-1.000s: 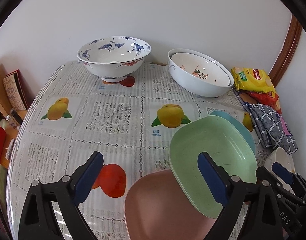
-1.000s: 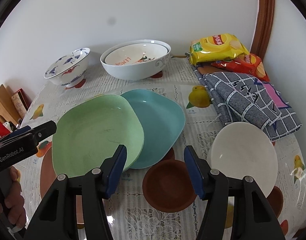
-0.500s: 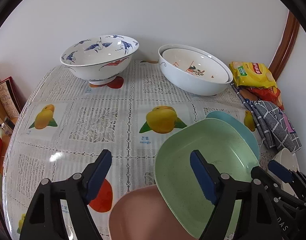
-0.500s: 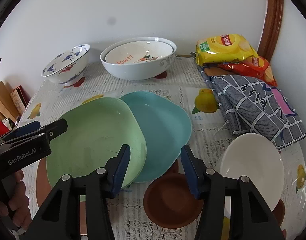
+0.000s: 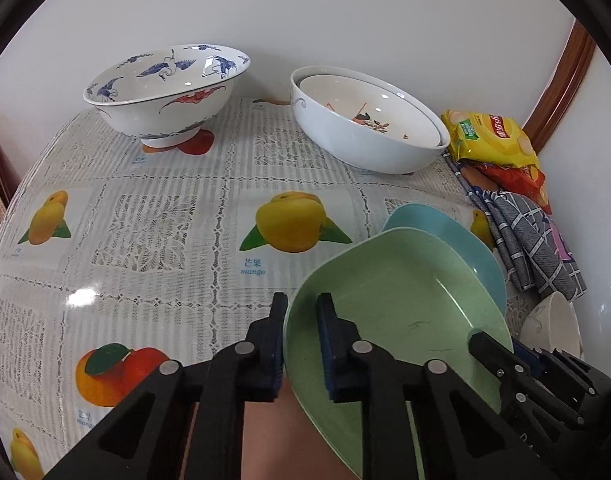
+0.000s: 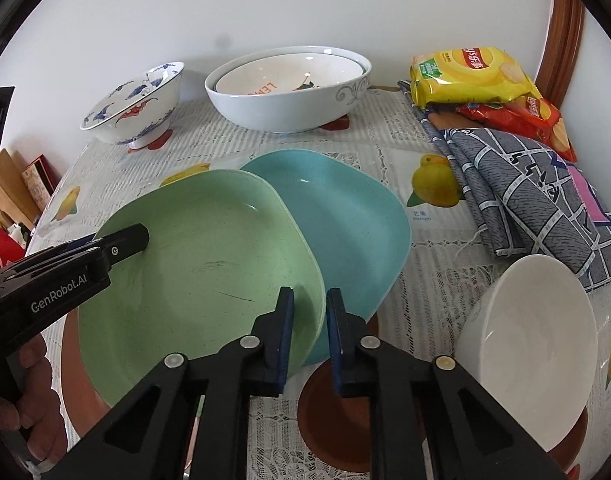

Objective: Organize plates and bowls
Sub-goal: 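Lift the green plate with both grippers and carry it over the pink plate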

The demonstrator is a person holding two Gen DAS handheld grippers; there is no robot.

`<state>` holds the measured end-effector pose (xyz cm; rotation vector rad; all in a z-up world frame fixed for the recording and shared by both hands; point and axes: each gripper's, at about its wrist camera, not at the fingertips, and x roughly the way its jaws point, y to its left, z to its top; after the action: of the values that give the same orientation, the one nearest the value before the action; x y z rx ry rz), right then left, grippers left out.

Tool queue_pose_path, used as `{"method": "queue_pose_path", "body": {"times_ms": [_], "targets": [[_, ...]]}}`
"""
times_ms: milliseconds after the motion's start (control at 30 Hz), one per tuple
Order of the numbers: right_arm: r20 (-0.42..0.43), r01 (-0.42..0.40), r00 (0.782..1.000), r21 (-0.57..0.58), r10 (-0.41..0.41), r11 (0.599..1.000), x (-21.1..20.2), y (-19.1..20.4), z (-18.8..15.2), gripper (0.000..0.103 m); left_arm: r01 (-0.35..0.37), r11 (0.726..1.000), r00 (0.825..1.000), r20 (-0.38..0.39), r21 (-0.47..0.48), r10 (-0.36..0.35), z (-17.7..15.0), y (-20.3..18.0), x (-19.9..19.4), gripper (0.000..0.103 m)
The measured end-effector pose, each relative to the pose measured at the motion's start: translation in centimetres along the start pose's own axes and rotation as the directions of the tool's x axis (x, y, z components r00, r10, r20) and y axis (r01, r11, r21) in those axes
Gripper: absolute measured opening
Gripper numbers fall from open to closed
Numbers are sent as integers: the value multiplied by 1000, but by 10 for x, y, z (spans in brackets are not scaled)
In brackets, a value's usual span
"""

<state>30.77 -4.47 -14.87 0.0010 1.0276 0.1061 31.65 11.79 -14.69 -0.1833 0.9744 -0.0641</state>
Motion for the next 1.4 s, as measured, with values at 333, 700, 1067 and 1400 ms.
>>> {"method": "queue_pose_path", "body": {"times_ms": [333,700,1067,1400], "targets": [[38,5,999,35,-6,999,-19,-5,0,10,-3,1000,999,33,6,3,-1,-7,-27,12],[89,-24,996,85,17,996,-67,-14,-7,9,7,1000,997,79,3,-7,-8,-23,-73,11],[136,-36,990,121,20,992,-110,-20,-20,9,14,1000,992,124,23,-16,-17,-38,-115,11],[159,-34,987,129,13,991,-133,-25,-32,9,18,999,990,140,30,-22,-29,-46,-135,11]]}}
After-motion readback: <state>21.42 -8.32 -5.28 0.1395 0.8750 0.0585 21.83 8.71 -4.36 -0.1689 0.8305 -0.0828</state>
